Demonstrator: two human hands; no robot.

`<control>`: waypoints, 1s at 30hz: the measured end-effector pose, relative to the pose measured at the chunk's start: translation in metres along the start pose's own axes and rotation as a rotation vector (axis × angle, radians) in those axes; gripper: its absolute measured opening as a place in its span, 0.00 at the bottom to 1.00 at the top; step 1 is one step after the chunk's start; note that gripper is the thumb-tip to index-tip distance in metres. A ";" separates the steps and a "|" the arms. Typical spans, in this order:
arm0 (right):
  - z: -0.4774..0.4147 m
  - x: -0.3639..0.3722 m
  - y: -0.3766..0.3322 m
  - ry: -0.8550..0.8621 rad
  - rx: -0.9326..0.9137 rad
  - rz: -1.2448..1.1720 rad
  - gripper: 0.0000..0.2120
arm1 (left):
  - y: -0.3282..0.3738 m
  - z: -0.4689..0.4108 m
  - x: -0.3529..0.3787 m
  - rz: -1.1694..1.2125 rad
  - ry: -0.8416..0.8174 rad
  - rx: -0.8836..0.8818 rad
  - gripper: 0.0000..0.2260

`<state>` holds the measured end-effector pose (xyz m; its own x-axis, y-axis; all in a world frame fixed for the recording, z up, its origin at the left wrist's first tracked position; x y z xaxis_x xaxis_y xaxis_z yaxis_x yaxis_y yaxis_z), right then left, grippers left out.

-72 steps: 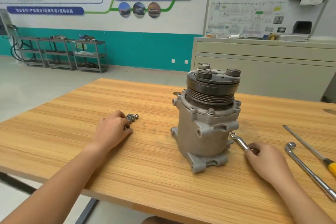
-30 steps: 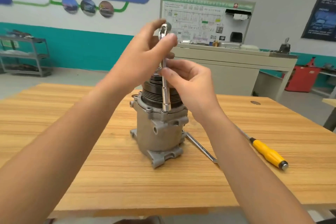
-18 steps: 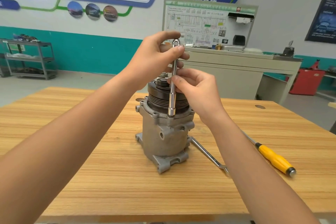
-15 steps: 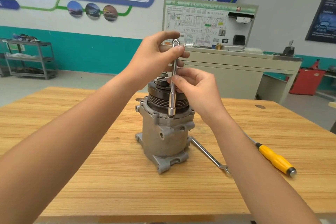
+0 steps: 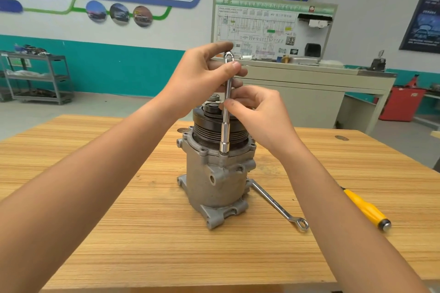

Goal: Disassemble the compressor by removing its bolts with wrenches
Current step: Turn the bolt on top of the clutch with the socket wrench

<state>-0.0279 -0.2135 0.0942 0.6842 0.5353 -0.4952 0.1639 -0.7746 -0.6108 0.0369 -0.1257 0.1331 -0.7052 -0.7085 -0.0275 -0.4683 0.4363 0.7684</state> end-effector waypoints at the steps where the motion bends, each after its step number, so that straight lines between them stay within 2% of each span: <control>1: 0.000 -0.001 0.001 0.000 0.007 0.016 0.01 | 0.000 0.001 0.001 -0.006 -0.002 0.002 0.20; 3: 0.001 -0.003 0.000 0.026 0.005 0.081 0.01 | 0.000 0.002 0.001 -0.002 0.001 -0.010 0.19; 5: 0.004 -0.006 -0.005 0.094 -0.041 0.220 0.05 | 0.002 0.004 0.003 -0.032 0.001 -0.017 0.17; 8: 0.008 -0.008 -0.015 0.156 -0.095 0.322 0.09 | 0.006 0.004 0.007 -0.181 0.007 0.013 0.13; 10: 0.007 -0.005 -0.017 0.124 -0.090 0.340 0.09 | 0.009 0.003 0.004 -0.241 0.016 0.026 0.10; 13: 0.005 -0.002 -0.018 0.032 -0.085 0.347 0.07 | 0.015 0.002 -0.009 -0.139 0.039 0.004 0.02; 15: 0.003 -0.002 -0.018 -0.008 -0.079 0.358 0.06 | 0.025 0.003 -0.015 -0.149 0.064 0.049 0.04; 17: 0.003 -0.005 -0.019 0.031 -0.077 0.399 0.08 | 0.034 0.004 -0.015 -0.319 0.107 0.126 0.07; 19: 0.005 -0.012 -0.026 0.160 -0.103 0.433 0.12 | 0.044 0.007 -0.010 -0.530 0.156 0.227 0.08; 21: 0.008 -0.016 -0.032 0.241 -0.133 0.413 0.10 | 0.055 0.014 0.002 -0.663 0.167 0.339 0.08; 23: 0.007 -0.013 -0.032 0.209 -0.122 0.397 0.07 | 0.061 0.018 0.018 -0.728 0.070 0.408 0.10; 26: 0.001 -0.011 -0.028 0.095 -0.088 0.363 0.06 | 0.060 0.014 0.030 -0.741 -0.123 0.351 0.11; 30: -0.002 -0.004 -0.028 -0.029 -0.052 0.223 0.07 | 0.050 -0.004 0.026 -0.679 -0.120 0.229 0.04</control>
<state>-0.0337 -0.1949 0.1146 0.6870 0.3578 -0.6324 0.0478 -0.8907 -0.4521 -0.0026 -0.1247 0.1736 -0.2673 -0.8040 -0.5311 -0.9138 0.0367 0.4044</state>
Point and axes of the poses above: each hand's wrist, its own z-axis away from the middle knuckle, its own x-axis out of the palm, y = z × x, the point moved 8 cm from there along -z, towards the middle knuckle, and after that the axes turned 14 degrees about z, right-handed, at the moved point
